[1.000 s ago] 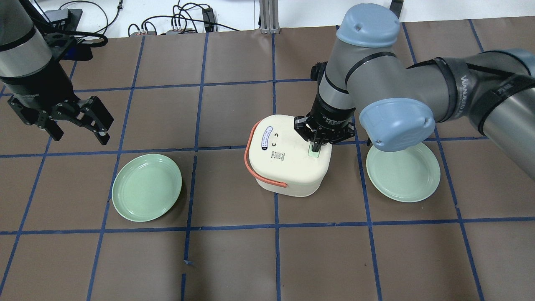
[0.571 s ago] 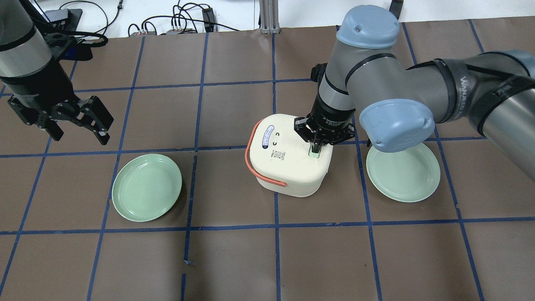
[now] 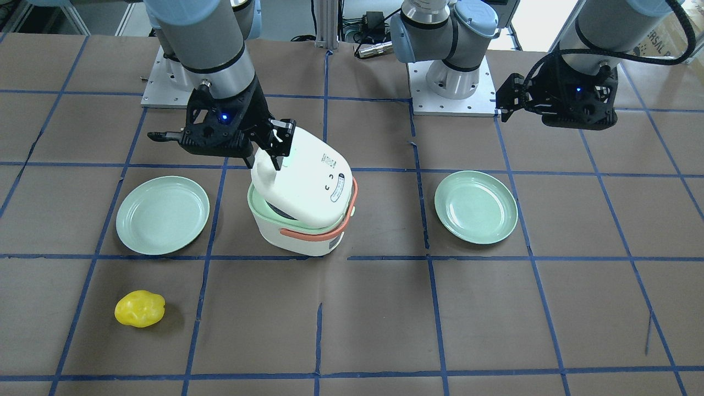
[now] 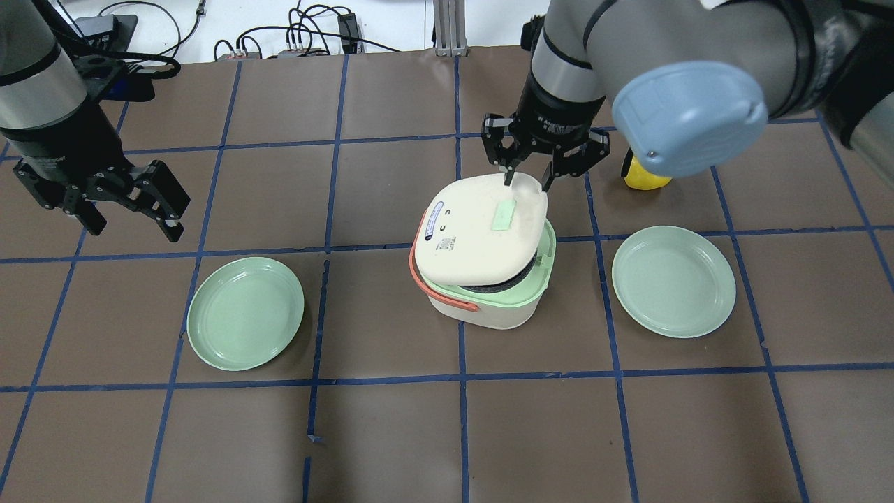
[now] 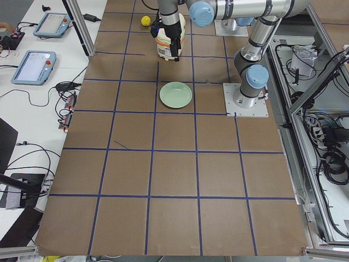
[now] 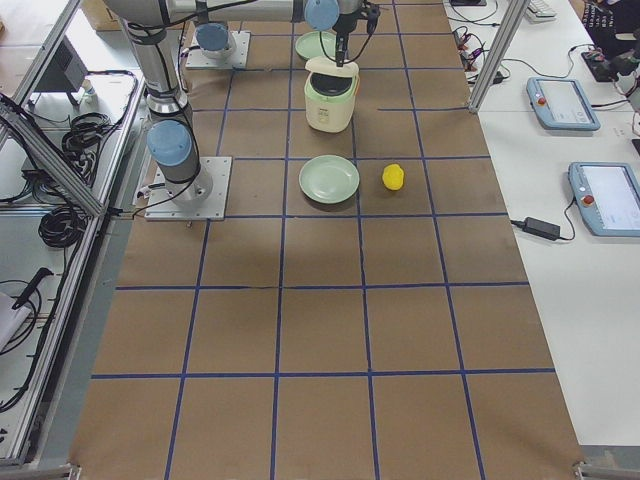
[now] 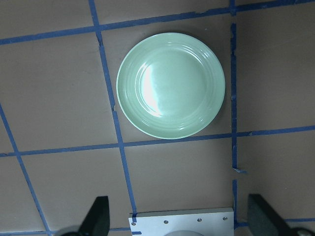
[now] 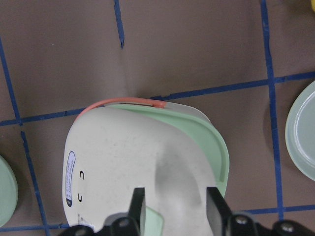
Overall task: Press rice cooker button
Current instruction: 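Raise the right gripper away as the rice cooker lid pops open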
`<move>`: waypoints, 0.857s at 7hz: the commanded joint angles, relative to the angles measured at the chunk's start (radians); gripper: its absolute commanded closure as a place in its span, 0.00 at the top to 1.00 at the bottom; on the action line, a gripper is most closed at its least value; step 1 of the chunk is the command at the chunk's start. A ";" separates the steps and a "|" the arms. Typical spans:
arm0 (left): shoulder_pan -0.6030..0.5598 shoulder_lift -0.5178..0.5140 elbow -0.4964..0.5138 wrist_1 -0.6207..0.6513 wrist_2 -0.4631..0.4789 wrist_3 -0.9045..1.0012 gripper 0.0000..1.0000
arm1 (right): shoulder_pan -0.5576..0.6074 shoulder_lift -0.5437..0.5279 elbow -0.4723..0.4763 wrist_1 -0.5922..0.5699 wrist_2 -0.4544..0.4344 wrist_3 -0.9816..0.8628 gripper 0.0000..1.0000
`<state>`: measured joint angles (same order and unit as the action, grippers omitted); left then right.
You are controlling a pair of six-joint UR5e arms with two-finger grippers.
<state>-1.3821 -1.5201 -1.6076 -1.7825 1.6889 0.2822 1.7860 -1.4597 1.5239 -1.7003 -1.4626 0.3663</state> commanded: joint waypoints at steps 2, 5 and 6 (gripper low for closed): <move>0.000 0.000 0.000 0.000 0.000 0.000 1.00 | -0.028 0.002 -0.087 0.054 -0.059 -0.082 1.00; 0.000 0.000 0.000 0.000 0.000 0.000 1.00 | -0.088 -0.005 -0.055 0.057 -0.058 -0.229 1.00; 0.000 0.000 0.000 0.000 0.000 0.000 1.00 | -0.091 -0.017 -0.030 0.056 -0.061 -0.310 1.00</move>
<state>-1.3821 -1.5201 -1.6076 -1.7825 1.6889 0.2823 1.7047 -1.4657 1.4653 -1.6430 -1.5209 0.1452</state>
